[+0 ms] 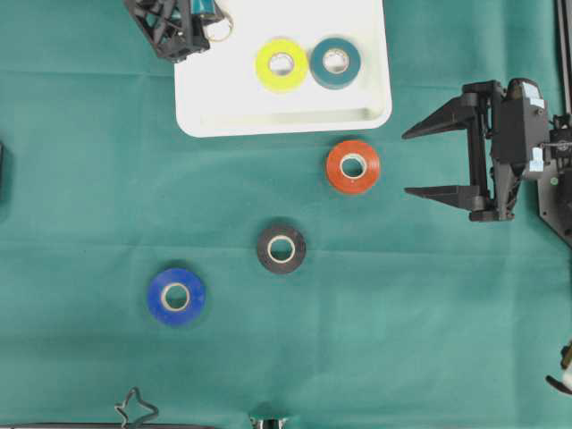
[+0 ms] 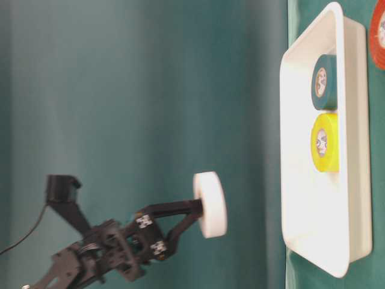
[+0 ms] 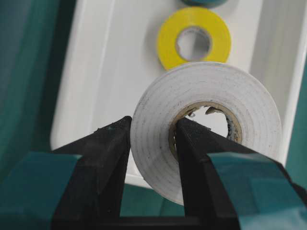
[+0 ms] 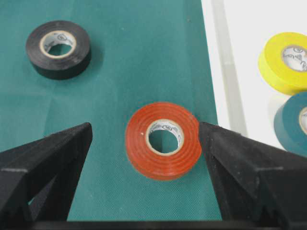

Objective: Pick up the tape from a random location and place it into the white case.
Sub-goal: 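Lower the white roll into the tray left of the yellow roll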

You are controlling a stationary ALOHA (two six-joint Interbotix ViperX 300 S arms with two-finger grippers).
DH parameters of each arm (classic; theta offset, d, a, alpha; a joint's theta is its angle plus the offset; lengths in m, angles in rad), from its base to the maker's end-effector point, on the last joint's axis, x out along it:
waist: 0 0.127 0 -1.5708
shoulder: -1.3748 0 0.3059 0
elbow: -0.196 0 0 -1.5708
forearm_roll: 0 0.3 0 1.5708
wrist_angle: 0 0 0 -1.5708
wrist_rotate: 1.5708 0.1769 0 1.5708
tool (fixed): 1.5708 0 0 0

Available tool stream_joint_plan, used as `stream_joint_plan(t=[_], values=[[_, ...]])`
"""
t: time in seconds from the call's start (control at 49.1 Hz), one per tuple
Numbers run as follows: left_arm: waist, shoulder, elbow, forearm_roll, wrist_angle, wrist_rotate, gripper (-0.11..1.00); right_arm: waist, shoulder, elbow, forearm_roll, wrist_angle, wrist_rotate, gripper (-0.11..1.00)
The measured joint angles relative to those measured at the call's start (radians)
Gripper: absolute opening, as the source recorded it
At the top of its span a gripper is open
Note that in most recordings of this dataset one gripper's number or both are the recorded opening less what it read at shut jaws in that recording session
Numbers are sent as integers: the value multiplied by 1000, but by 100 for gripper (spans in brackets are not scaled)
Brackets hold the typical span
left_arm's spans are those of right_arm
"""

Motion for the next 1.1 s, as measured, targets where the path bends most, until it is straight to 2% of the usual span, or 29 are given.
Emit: stream_joint_plan(t=[0.652,1.1], values=[[5,202,97,-2,-242,0,24,0,0,0,-5,0,-3,88],[29,249,104,-2,-264,-2,24,-2,0,0,-6,0,-3,88]])
